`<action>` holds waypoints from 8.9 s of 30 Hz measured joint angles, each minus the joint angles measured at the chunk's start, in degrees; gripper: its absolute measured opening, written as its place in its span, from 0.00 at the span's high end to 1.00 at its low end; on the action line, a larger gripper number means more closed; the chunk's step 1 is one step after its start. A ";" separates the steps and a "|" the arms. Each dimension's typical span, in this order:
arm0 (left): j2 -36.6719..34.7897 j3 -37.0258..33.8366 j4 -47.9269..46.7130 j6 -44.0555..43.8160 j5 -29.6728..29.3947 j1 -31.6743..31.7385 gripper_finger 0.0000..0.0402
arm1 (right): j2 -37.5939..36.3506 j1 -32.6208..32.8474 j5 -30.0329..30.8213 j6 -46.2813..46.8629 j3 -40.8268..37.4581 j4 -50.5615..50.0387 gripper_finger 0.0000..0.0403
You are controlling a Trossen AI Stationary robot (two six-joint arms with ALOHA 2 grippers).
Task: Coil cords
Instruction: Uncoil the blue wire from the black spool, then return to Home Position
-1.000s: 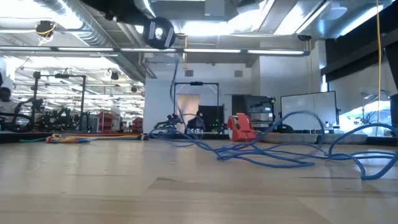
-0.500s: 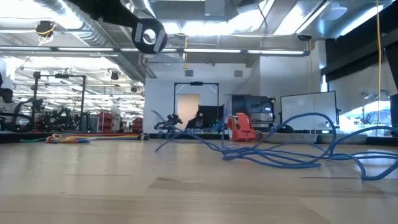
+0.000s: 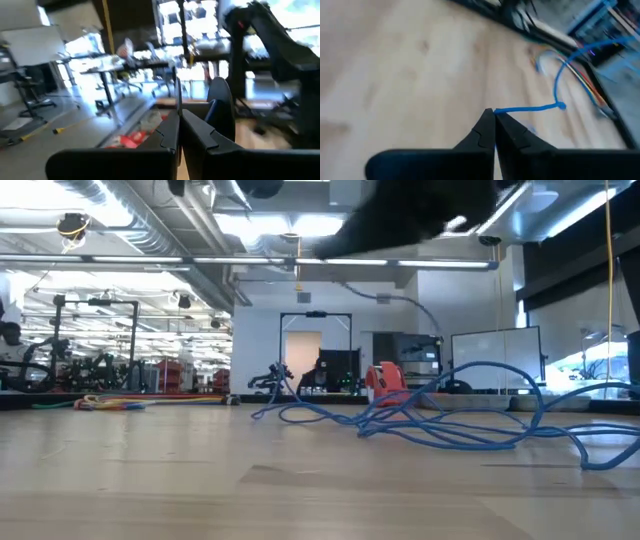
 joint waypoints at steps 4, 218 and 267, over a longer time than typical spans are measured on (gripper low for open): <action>2.08 -2.60 9.48 1.97 -1.83 2.18 0.99 | 4.38 -0.91 -6.52 -5.85 2.19 10.00 0.99; -48.33 -36.12 -11.69 -1.67 15.74 3.52 0.72 | -100.05 -19.96 -16.11 2.43 -59.82 -2.14 0.73; -48.33 -36.12 -11.74 -1.71 15.72 3.52 0.72 | -100.02 -19.93 -16.15 4.28 -59.90 -2.25 0.73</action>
